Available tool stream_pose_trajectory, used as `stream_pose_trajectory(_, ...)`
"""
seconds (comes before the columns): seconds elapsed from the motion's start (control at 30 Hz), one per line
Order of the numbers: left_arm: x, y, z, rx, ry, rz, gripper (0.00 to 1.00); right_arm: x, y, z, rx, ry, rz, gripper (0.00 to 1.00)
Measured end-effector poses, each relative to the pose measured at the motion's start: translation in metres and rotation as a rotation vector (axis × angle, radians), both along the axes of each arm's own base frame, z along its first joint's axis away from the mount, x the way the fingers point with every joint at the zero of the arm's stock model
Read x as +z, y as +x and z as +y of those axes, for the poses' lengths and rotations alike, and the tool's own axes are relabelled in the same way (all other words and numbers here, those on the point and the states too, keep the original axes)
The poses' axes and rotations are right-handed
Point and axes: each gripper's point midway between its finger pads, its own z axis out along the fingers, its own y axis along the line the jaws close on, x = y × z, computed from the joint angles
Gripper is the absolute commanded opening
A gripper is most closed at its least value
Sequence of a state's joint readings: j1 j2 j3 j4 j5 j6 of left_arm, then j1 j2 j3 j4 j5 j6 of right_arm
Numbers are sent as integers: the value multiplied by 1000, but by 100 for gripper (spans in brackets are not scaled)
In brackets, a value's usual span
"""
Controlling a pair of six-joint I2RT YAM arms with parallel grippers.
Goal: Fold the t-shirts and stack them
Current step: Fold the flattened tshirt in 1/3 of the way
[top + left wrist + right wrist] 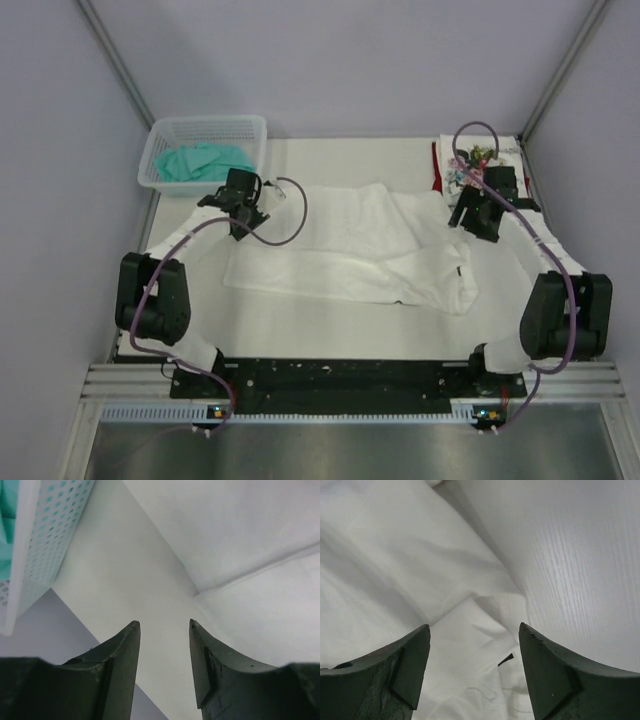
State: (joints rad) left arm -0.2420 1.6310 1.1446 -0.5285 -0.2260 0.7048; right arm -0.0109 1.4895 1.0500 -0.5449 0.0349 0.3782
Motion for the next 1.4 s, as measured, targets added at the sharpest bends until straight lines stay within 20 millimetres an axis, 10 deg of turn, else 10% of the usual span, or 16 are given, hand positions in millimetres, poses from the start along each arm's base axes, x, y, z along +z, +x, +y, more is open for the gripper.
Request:
stream_pose_trajectory(0.23,26,-56,-14,-281,-54,-56,55,38,-51,3,-11,36,-135,63)
stream_pose_trajectory(0.5,-49,-120,-17,-561,-19,115,57,-38,-129,27,-58,184,71,51)
stream_pose_trajectory(0.67,-67,-108,-19,-588,-4,126,44,-50,-130,26,-130,202,87,28)
stream_pose_trajectory(0.83,-72,-102,-20,-595,4,90,0,-69,-144,34,-163,258,156,0)
stream_pose_trajectory(1.17,-61,-103,-2,-516,72,26,0,-40,-142,25,-227,253,130,0)
stream_pose_trajectory(1.4,-44,-125,-3,-491,8,23,0,-43,-159,6,-397,273,204,83)
